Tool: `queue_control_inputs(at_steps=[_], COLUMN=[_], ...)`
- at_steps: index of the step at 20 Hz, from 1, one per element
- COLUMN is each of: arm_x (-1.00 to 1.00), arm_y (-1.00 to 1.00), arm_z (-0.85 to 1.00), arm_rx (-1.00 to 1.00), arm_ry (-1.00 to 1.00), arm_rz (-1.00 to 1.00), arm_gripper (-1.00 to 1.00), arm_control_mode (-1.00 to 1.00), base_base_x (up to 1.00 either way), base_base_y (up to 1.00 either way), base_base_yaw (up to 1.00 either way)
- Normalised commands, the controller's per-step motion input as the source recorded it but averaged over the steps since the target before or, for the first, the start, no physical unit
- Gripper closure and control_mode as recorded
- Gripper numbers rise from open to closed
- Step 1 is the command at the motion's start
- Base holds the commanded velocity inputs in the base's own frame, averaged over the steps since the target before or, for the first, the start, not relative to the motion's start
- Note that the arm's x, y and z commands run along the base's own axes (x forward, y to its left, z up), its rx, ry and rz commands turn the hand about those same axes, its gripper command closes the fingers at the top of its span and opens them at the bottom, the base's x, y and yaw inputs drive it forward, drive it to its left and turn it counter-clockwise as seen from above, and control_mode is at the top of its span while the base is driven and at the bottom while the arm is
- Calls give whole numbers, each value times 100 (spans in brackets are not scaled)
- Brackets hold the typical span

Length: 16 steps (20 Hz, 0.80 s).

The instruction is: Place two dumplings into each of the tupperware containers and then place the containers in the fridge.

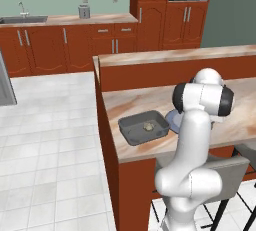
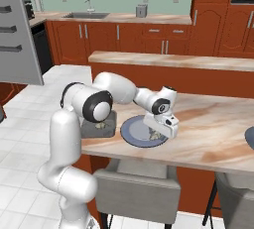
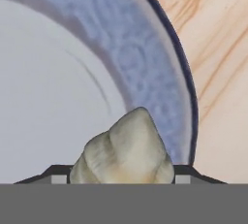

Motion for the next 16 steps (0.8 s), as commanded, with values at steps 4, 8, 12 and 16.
queue_control_inputs(at_steps=[4,8,12,16], arm_x=[-2,-9,-25,-9], arm_y=[28,64,98,100], arm_z=[27,74,46,15], arm_rx=[0,0,-3,-2], arm_ry=[-1,0,0,0], arm_rz=[0,0,5,9], arm_gripper=[100,100,100,100], arm_control_mode=[-100,-100,-100,-100], base_base_x=[0,0,0,0], base_base_y=[0,0,0,0], base_base_yaw=[0,0,0,0])
